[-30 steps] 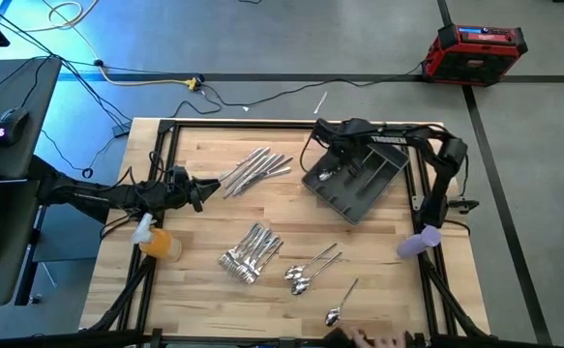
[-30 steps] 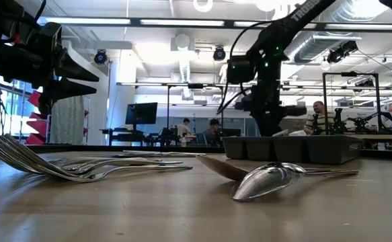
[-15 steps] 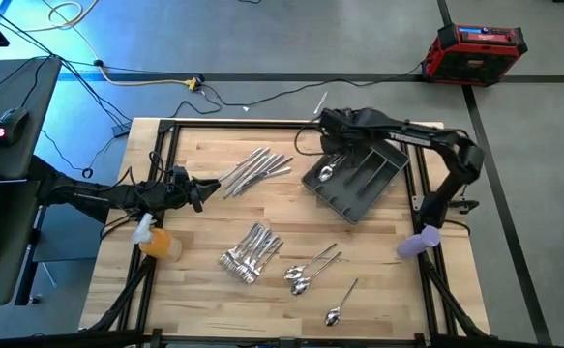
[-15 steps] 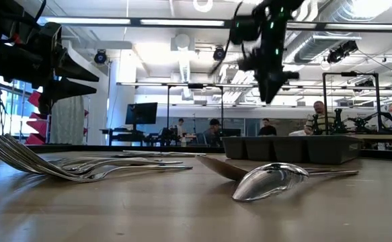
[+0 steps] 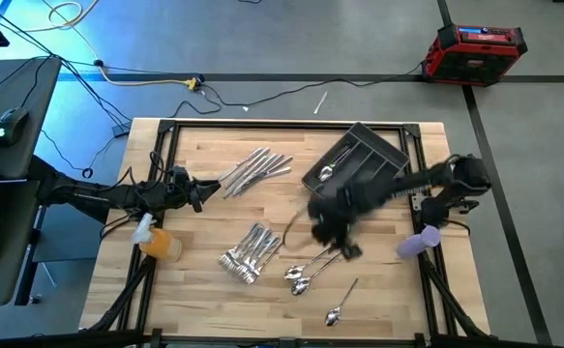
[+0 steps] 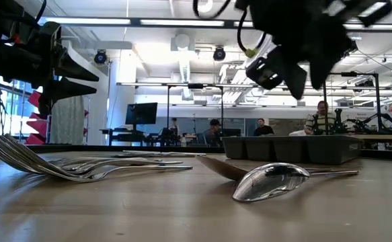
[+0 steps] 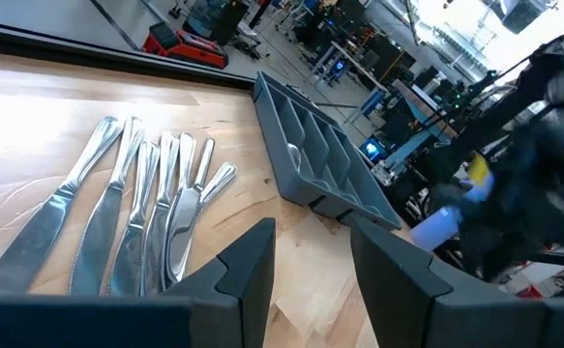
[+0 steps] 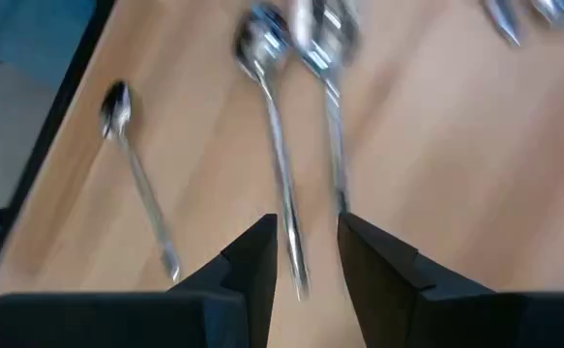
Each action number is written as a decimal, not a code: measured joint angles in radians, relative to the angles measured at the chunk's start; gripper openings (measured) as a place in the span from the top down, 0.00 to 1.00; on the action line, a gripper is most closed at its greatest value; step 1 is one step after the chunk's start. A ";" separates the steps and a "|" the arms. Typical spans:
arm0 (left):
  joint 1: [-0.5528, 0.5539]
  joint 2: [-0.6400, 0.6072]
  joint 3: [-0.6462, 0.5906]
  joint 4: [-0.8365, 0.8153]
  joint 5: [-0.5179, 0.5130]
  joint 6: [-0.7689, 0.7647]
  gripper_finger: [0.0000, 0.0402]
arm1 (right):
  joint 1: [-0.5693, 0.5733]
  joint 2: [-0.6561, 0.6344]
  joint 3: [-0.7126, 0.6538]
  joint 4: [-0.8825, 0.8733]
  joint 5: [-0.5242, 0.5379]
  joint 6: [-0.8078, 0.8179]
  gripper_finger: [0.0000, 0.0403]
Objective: Sort silverware
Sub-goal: Put the spoon in the silverware tray
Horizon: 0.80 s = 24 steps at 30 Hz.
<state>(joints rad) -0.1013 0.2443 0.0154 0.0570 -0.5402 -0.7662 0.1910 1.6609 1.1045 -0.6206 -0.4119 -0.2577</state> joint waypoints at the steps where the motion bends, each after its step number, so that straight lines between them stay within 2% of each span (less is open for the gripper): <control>1: 0.000 0.000 0.000 0.000 0.000 0.000 0.70 | 0.041 0.000 -0.029 0.095 0.030 0.022 0.76; 5: 0.000 0.000 0.000 0.000 -0.006 0.000 0.70 | 0.169 0.001 -0.107 0.400 0.198 0.066 0.76; 7: 0.000 0.000 0.000 0.000 -0.012 0.000 0.70 | 0.203 0.014 -0.131 0.457 0.290 0.092 0.76; 9: 0.000 0.000 0.000 0.000 -0.012 0.001 0.70 | 0.218 0.043 -0.139 0.458 0.324 0.124 0.76; 15: 0.000 0.000 0.000 0.000 -0.014 0.009 0.70 | 0.217 0.156 -0.138 0.492 0.238 0.123 0.75; 24: 0.001 0.000 0.000 0.000 -0.015 0.010 0.70 | 0.214 0.231 -0.132 0.510 0.282 0.176 0.77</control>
<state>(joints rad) -0.1005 0.2443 0.0154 0.0570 -0.5552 -0.7558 0.4047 1.8914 0.9723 -0.1109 -0.1303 -0.0821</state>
